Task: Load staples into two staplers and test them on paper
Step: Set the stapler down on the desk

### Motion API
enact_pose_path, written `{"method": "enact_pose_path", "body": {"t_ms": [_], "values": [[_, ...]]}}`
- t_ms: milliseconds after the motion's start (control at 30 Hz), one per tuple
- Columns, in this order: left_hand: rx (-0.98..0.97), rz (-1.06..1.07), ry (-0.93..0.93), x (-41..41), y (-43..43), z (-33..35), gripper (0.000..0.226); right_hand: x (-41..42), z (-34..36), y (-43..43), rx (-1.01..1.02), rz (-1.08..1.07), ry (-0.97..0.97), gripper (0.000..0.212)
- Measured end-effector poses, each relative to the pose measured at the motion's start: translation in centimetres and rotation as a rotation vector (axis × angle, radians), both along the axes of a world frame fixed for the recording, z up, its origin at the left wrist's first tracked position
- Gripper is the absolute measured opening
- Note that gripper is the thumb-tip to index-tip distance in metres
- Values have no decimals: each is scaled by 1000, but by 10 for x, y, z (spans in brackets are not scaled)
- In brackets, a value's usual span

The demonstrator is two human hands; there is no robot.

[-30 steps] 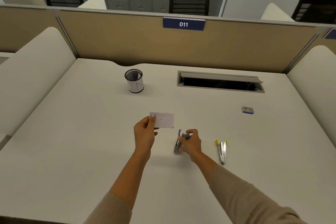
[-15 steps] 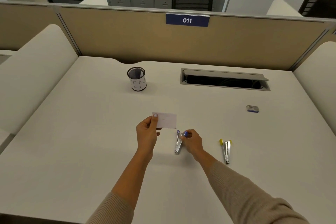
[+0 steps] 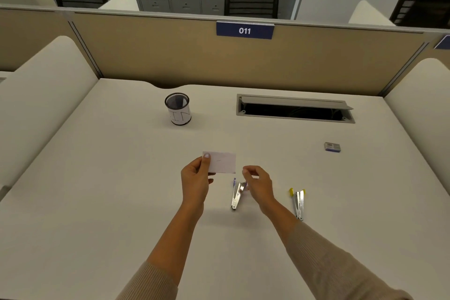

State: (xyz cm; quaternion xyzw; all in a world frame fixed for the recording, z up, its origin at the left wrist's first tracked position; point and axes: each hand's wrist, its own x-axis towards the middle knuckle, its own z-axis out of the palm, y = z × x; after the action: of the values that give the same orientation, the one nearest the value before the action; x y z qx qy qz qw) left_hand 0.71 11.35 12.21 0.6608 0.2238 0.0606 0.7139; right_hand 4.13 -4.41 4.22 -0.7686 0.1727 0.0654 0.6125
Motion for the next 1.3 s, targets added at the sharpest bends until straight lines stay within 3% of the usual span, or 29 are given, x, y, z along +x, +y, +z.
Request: {"method": "enact_pose_path", "body": {"t_ms": [67, 233, 400, 600, 733, 867, 1000, 1133, 1300], "values": [[1, -1, -14, 1, -2, 3, 21, -1, 24, 2, 94, 13, -33, 13], [29, 4, -60, 4, -11, 13, 19, -9, 79, 9, 306, 54, -28, 35], [77, -7, -158, 5, -20, 29, 20, -23, 113, 9, 364, 96, -138, 23], [184, 13, -265, 7, -32, 47, 12, -31, 137, 3, 267, -3, -335, 16], [452, 189, -459, -2, -38, 62, 34, -34, 150, 0, 185, -108, -477, 17], [585, 40, -602, -13, -43, 82, 18, -40, 166, -2, 41, -174, -735, 18], [356, -177, -518, -26, -53, 103, 26, -46, 176, -8, -274, -111, -1108, 18], [191, -241, -547, -35, -59, 113, 62, -51, 181, -8, -434, -116, -1235, 20], [142, -179, -526, -37, -62, 121, 21, -54, 185, -12, -583, -94, -1277, 26]]}}
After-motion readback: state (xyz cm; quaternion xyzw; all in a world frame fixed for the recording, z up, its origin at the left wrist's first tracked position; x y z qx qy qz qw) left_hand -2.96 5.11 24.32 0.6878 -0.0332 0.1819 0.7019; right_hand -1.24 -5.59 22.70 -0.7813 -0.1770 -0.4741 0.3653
